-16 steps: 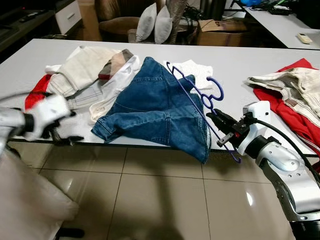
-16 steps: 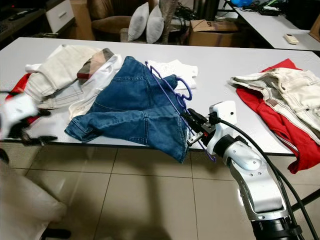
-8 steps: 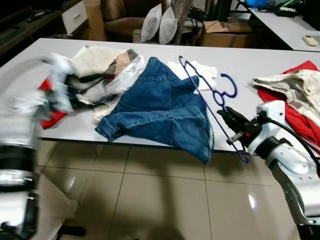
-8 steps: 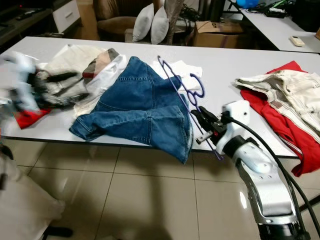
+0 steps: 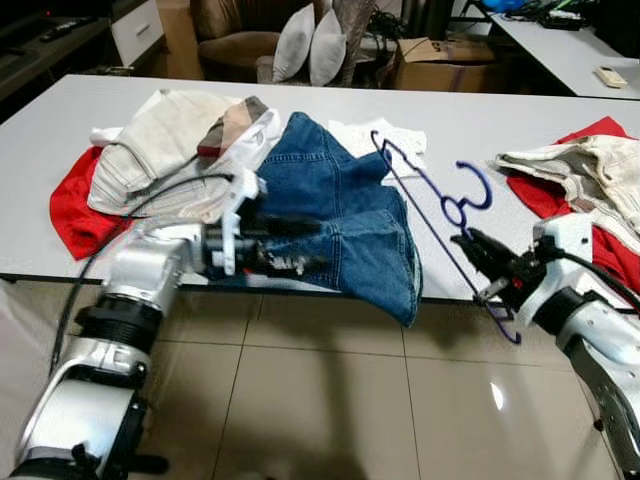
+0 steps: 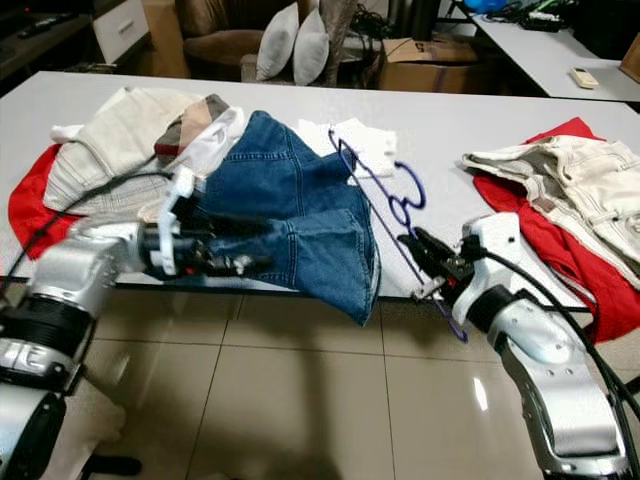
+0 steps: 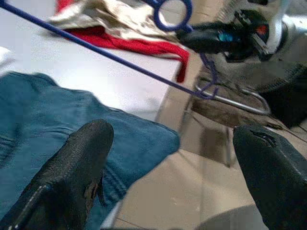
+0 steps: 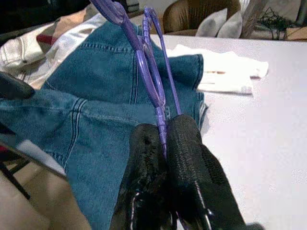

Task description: Hang hanger

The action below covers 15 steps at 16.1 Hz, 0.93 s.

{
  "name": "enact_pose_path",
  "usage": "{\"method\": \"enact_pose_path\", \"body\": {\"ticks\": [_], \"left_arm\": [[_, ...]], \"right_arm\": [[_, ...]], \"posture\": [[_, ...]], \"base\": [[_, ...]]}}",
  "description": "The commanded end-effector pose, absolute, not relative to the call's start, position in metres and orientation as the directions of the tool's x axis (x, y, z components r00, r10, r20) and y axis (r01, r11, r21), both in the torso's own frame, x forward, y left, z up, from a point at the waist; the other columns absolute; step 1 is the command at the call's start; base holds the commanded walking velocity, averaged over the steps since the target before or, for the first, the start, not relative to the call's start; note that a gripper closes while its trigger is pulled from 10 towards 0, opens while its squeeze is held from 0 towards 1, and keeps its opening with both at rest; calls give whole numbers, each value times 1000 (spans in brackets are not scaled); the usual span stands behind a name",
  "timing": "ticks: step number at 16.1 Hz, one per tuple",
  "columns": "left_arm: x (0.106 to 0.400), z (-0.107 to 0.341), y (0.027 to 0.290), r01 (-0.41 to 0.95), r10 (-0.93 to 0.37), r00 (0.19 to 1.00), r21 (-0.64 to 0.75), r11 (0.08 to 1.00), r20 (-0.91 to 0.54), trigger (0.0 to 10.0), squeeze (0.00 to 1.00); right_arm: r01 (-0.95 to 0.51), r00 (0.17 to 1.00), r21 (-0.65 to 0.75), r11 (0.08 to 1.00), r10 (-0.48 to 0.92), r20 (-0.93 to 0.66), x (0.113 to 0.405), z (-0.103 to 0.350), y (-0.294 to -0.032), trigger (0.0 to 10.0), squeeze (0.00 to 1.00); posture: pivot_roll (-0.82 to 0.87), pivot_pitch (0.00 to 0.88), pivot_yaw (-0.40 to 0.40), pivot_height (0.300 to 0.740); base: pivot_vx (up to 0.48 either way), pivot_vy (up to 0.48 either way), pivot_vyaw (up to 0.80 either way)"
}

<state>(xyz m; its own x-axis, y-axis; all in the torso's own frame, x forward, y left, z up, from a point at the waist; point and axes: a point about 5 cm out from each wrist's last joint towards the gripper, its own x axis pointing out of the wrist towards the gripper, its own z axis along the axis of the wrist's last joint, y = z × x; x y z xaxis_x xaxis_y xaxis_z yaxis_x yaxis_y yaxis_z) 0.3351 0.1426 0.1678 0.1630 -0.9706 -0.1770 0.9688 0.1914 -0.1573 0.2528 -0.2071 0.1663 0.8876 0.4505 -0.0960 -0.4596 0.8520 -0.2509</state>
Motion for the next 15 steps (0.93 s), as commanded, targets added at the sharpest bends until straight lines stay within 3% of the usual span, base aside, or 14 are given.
{"method": "enact_pose_path", "body": {"ticks": [1, 2, 3, 4, 8, 10, 15], "left_arm": [[338, 143, 138, 964, -907, 197, -96, 248, -372, 10000, 0], [342, 131, 139, 948, -854, 247, -70, 311, -458, 10000, 0], [354, 121, 144, 888, -727, 383, 10, 460, -570, 10000, 0], [363, 121, 146, 848, -651, 462, 84, 524, -602, 10000, 0], [373, 126, 130, 832, -608, 495, 135, 539, -620, 10000, 0], [384, 132, 111, 765, -535, 619, 287, 576, -575, 10000, 0], [403, 167, 85, 551, -433, 834, 467, 691, -343, 10000, 0]], "right_arm": [[-474, 879, -255, 842, 466, -96, 246, 174, -206, 10000, 0], [-482, 875, -252, 839, 473, -102, 242, 174, -205, 10000, 0], [-487, 873, -244, 839, 473, -114, 235, 174, -205, 10000, 0], [-471, 882, -237, 850, 455, -121, 229, 174, -208, 10000, 0], [-445, 895, -233, 865, 418, -157, 208, 171, -213, 10000, 0], [-424, 904, -225, 877, 392, -173, 198, 173, -214, 10000, 0], [-389, 919, -231, 892, 358, -164, 195, 178, -211, 10000, 0]], "posture": [[-166, 112, 9, 740], [-170, 121, 12, 740], [-185, 142, 26, 740], [-195, 158, 36, 740], [-242, 224, 74, 740], [-264, 249, 89, 740], [-279, 232, 122, 740]], "base": [[0, 0, 0], [0, 0, 0], [0, 0, 0], [0, 0, 0], [0, 0, 0], [0, 0, 0], [0, 0, 0]]}}
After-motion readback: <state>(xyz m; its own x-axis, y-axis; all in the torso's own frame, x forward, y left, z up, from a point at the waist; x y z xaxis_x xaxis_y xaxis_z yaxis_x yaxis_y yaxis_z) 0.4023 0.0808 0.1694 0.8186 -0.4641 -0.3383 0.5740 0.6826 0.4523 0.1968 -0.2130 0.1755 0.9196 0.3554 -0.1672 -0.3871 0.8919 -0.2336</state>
